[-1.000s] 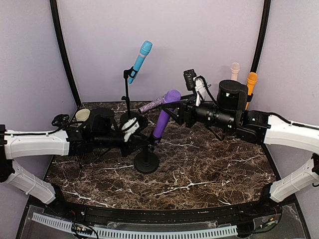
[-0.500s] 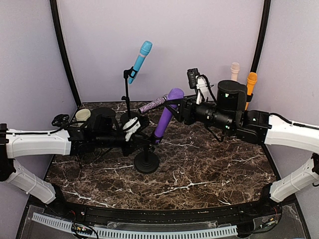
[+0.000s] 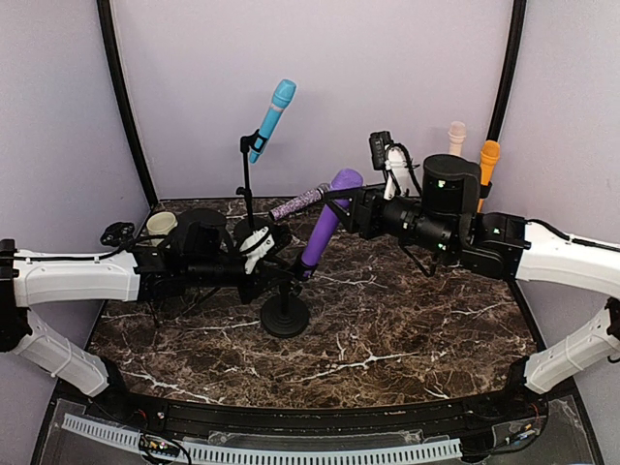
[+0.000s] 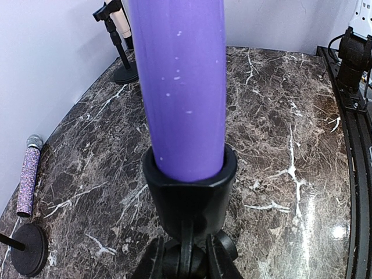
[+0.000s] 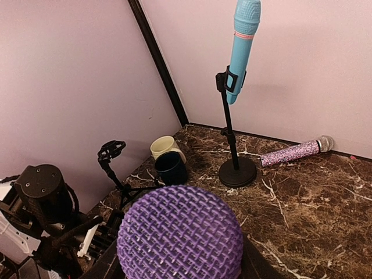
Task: Remove the microphone from the stand
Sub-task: Remove the microphone from the microphone stand.
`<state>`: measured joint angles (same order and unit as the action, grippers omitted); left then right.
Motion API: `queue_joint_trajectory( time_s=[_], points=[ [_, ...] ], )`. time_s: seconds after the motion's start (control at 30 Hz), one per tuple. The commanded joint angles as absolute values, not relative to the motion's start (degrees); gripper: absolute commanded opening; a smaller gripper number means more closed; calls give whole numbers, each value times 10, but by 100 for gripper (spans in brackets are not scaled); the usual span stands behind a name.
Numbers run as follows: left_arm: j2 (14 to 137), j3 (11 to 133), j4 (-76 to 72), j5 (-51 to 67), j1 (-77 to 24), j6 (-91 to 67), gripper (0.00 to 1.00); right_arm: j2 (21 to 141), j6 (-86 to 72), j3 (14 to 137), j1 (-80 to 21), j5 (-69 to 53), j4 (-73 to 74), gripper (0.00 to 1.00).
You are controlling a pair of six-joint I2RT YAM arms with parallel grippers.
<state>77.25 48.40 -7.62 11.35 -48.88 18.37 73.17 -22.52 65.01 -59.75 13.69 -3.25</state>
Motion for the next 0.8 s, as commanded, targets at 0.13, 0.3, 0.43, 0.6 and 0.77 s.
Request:
queue_joint_trajectory(
  time_s=[0.13, 0.3, 0.43, 0.6, 0.77],
  points=[
    [788, 466, 25, 83, -486, 206, 0, 670, -162, 698, -589, 112, -138, 0],
    [789, 467, 26, 84, -487, 206, 0, 658, -152, 687, -589, 110, -142, 0],
    [791, 467, 27, 84, -486, 206, 0, 650, -151, 677, -589, 85, -160, 0],
    [793, 467, 27, 86, -486, 206, 0, 650, -159, 680, -589, 80, -165, 0],
    [794, 468, 29, 84, -486, 206, 0, 649, -163, 682, -588, 88, -162, 0]
  ],
)
